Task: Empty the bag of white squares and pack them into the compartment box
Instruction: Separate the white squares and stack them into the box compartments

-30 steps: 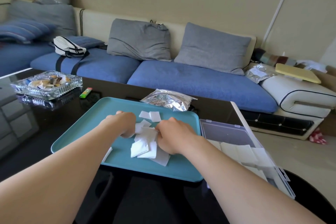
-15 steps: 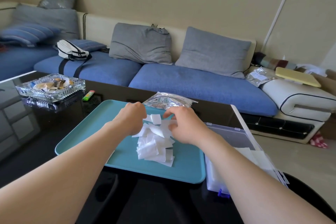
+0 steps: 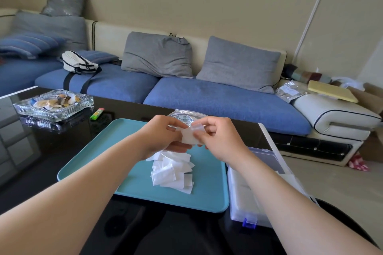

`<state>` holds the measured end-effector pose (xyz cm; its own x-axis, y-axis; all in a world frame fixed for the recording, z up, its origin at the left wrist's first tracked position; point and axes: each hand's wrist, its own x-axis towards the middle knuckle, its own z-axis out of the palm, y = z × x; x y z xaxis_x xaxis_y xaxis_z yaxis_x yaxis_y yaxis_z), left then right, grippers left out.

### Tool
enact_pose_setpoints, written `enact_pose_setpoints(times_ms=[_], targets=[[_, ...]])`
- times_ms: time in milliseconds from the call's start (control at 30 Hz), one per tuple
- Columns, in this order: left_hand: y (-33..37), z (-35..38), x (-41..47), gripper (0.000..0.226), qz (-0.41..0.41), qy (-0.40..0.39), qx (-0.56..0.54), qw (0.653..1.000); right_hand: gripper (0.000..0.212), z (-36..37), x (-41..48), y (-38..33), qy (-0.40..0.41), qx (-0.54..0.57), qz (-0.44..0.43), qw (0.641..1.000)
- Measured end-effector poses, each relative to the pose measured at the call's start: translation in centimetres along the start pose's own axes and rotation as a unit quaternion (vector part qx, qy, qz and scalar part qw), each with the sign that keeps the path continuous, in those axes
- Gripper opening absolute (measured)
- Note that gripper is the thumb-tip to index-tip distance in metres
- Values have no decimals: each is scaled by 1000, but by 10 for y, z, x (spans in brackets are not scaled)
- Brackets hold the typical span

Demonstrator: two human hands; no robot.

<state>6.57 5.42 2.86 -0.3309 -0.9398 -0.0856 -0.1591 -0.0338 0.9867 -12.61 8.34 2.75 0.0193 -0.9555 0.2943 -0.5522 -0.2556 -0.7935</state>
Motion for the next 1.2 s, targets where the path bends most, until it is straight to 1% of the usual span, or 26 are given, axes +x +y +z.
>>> enact_pose_setpoints(times_ms=[67, 167, 233, 433, 567, 733, 800, 867, 933, 1000, 1033, 1100, 1200], targets=[[2, 4, 1, 25, -12, -27, -47, 998, 18, -1, 0, 6, 17, -3, 3, 1000], [8, 9, 1, 34, -25, -77, -101, 992, 17, -2, 1, 12, 61, 13, 10, 998], [11, 12, 0, 39, -26, -94, -120, 988, 15, -3, 2, 14, 75, 28, 8, 997], [13, 15, 1, 40, -27, -116, -137, 983, 11, -8, 3, 14, 79, 45, 12, 996], [12, 12, 0, 36, -18, -128, -134, 983, 8, -8, 4, 14, 82, 29, 5, 996], [10, 11, 1, 31, 10, -111, -106, 988, 3, -6, 5, 13, 122, -25, -9, 992], [9, 12, 1, 28, 13, -90, -100, 991, 5, -8, 6, 14, 151, -19, -2, 988], [9, 14, 2, 23, 9, -69, -106, 992, 7, -11, 7, 13, 168, 18, 21, 985], [9, 15, 3, 22, 11, -62, -103, 993, 6, -13, 7, 12, 142, 90, 54, 984], [9, 15, 3, 26, 16, -70, -97, 993, 5, -12, 6, 9, 105, 146, 84, 980], [9, 15, 3, 27, 19, -74, -99, 992, 6, -11, 6, 8, 95, 147, 93, 980], [10, 15, 2, 26, 20, -79, -110, 991, 7, -7, 6, 10, 94, 115, 102, 984], [10, 15, 3, 28, 7, -60, -138, 989, 6, -3, 5, 12, 123, 79, 104, 984]])
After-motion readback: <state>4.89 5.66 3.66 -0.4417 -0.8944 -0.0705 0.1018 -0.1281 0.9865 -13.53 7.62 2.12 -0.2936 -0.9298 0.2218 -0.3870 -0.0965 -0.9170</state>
